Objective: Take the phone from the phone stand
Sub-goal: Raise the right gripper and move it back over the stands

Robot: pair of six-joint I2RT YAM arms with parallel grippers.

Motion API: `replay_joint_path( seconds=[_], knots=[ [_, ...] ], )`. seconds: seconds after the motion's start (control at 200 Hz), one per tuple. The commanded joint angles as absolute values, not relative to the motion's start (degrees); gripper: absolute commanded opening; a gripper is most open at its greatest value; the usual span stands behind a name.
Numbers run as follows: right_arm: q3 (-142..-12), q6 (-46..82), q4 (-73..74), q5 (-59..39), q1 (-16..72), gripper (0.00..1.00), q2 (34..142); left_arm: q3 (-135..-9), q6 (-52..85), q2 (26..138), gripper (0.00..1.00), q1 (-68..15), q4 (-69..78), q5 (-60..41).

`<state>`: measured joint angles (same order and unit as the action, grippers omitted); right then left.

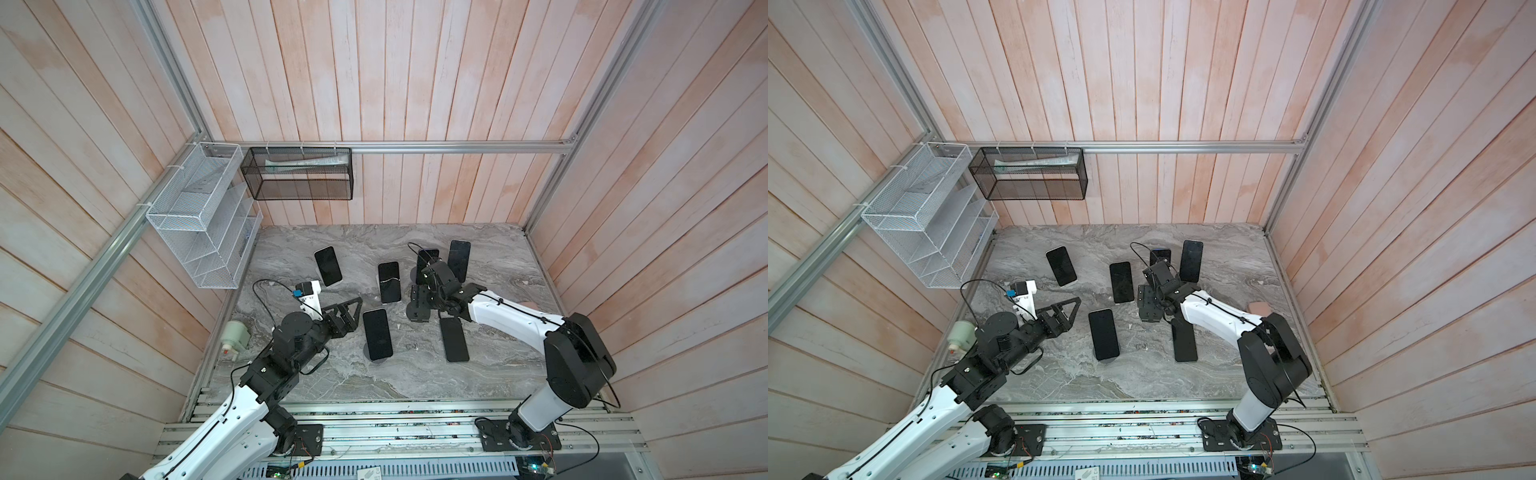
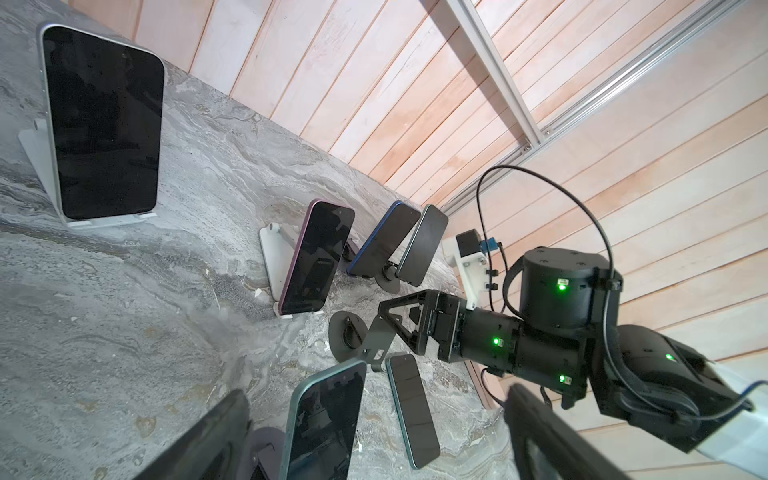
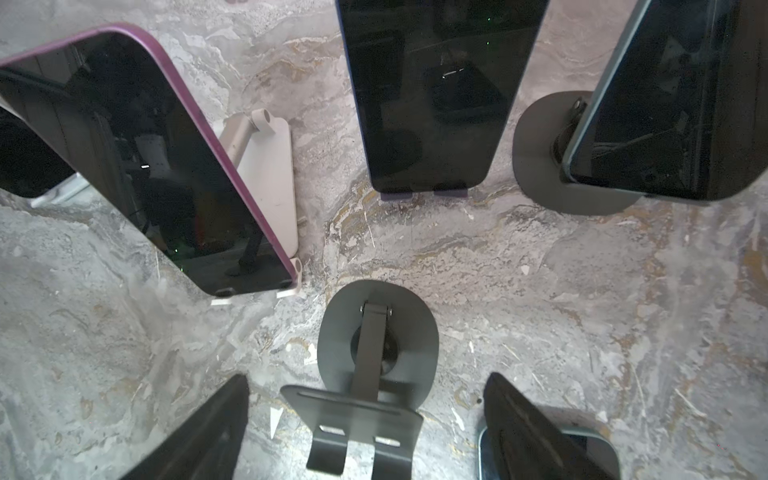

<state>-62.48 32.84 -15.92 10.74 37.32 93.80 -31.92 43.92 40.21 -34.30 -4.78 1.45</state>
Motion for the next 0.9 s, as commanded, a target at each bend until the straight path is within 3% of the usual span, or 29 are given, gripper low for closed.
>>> replay_joint_path(
  seconds=[0.0,0.365,0.675,0.895],
  knots=[
    [-61.74,34.25,-12.77,11.65,37.53,0.87,96.07,-31.44,44.6,39.87,0.97,-34.45,-5.1,2.11],
    [-59.93,34.56,-11.89,12.24,38.21,0.79,99.32,-31.96,46.28,39.18,0.97,-34.39,-6.63,1.19],
    [-58.97,32.23,-8.87,11.26,38.58,0.6,99.01,-32.59,46.76,35.06,0.97,-34.52,-11.51,1.83],
    [-59.0,30.69,-10.85,13.48,39.24,0.57,96.11,-32.66,46.65,33.83,0.97,-34.46,-12.18,2.11]
  ],
)
